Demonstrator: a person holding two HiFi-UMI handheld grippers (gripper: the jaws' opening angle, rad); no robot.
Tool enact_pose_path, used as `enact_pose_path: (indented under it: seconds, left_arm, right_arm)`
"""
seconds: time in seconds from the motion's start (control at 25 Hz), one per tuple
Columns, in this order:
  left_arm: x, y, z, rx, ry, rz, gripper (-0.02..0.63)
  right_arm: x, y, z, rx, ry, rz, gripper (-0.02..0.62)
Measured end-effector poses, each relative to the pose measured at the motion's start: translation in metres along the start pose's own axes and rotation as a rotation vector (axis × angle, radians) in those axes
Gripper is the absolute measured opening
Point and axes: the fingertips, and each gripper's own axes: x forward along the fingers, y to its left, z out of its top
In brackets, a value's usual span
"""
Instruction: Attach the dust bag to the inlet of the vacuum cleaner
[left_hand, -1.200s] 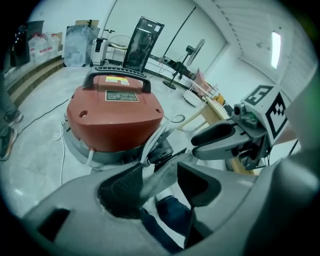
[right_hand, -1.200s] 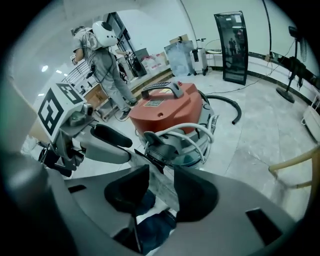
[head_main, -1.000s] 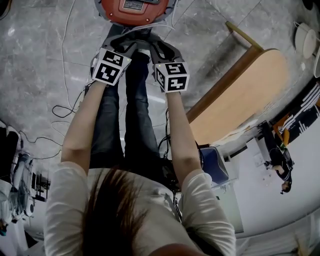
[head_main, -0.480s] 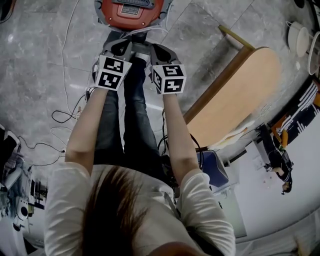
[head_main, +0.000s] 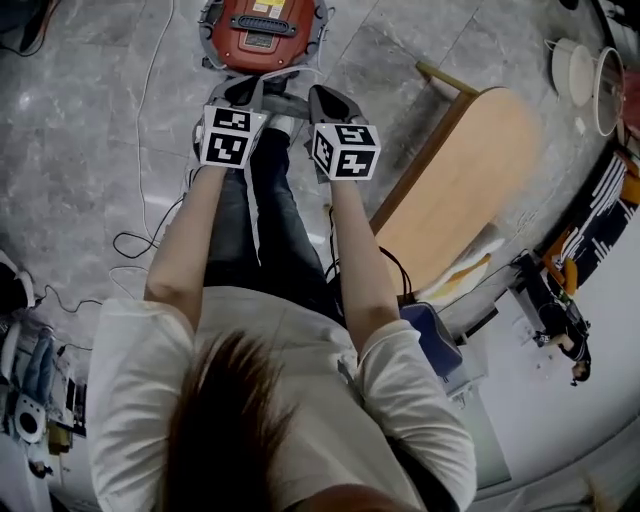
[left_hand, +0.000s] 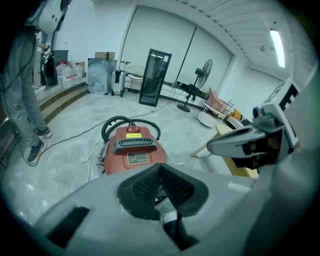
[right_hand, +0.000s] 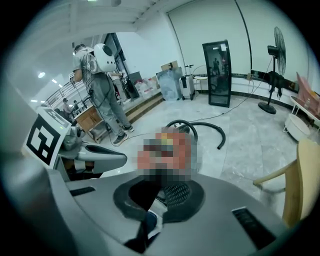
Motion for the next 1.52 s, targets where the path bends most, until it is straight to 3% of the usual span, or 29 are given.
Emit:
enact_pose_path:
  seconds: [0.36,0.52,0.76,1.52]
  left_arm:
    - [-0.049,-0.008,0.072,0.014,-0.091,0.041,0.017]
    - [-0.071,-0.014,0.089,0.02,-0.117,0.051,0.017]
    - [-0.099,-0.025,0.108,0.025,-0.144,0.073,0.017]
    - [-0.179,-0.101,0.204,0.088,-0.348,0.047,0.017]
  right_arm:
    - [-0.054,0.012,0.058,-0.043,-0.079,-0.013,0.002]
    - [-0.082,0.01,0.082,-0.012,-0.14,-0.028,0.002]
    - [-0.118,0.012,0.103,-0.085,-0.163,-0.026,0.002]
    - [-0.238,0.02,0.173,-0.06,-0.395,0.006,0.002]
